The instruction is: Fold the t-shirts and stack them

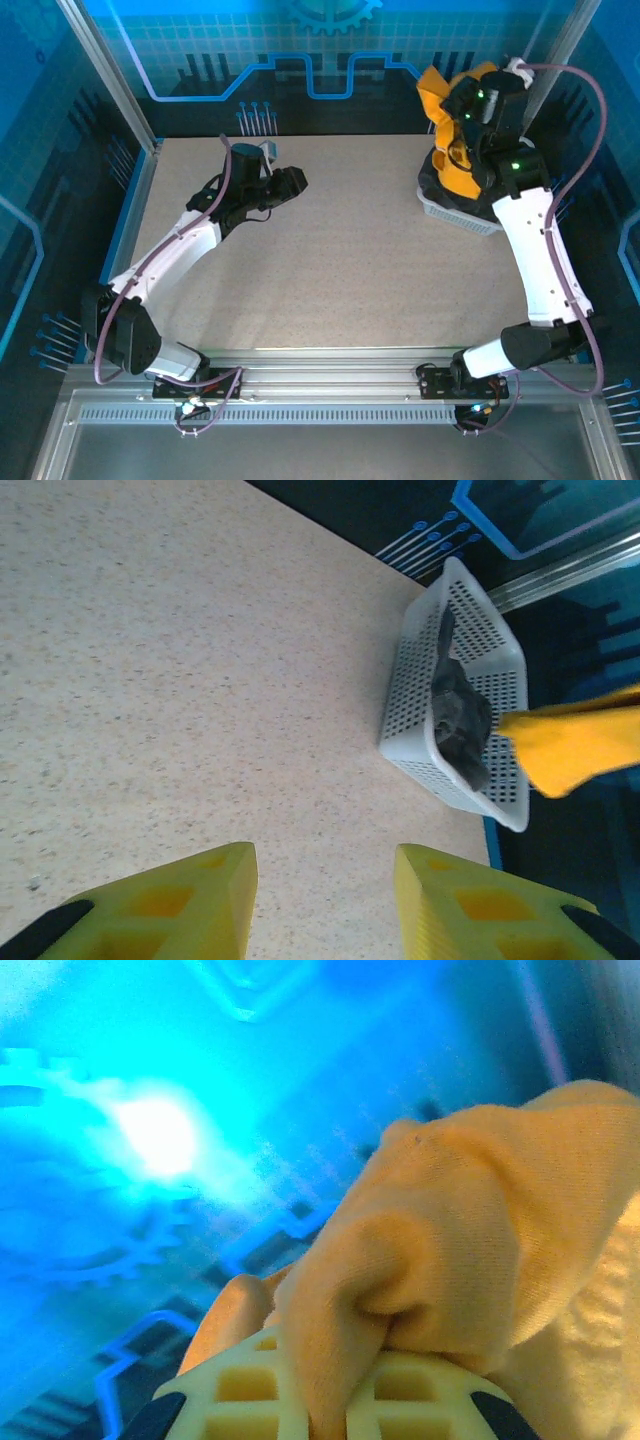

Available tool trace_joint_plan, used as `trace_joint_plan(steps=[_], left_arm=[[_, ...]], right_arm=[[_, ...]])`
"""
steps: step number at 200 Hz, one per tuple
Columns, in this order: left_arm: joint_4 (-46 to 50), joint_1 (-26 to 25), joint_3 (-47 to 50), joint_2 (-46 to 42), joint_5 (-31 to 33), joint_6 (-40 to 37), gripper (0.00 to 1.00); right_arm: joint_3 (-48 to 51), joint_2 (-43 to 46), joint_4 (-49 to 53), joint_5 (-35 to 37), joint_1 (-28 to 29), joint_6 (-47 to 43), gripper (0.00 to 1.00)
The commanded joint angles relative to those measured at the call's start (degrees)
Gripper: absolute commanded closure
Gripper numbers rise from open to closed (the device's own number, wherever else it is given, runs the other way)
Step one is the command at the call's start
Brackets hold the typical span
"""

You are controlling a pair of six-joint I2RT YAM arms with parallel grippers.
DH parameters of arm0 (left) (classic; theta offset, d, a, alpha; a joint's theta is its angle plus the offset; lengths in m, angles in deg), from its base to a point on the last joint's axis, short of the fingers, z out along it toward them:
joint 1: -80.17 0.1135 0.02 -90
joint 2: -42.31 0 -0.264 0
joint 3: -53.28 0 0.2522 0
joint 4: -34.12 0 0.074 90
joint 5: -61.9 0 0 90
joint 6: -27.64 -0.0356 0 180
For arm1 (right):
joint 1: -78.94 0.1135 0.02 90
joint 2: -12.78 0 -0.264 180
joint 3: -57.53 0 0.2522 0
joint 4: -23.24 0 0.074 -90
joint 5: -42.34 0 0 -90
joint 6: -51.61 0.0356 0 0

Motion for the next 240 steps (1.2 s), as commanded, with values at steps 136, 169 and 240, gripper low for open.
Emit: trace_joint_plan(steps=[136,169,240], left_arm=[[23.67,6.28,11.8,-22.49,12.44,8.28,0.32],[15.94,6.42,19.84,-17.08,-0.04,17.86,0.24],[6.18,1.05,21.6,3.8,-3.81,31.8,0.32]], right_arm=[[-12.74,-32.0,20.65,-20.57,22.38,14.12,0.37],[1.75,-27.2,20.87,-23.31,15.36,8.21,0.44],[21.2,-23.76,16.38,-32.65,8.75,8.77,0.47]])
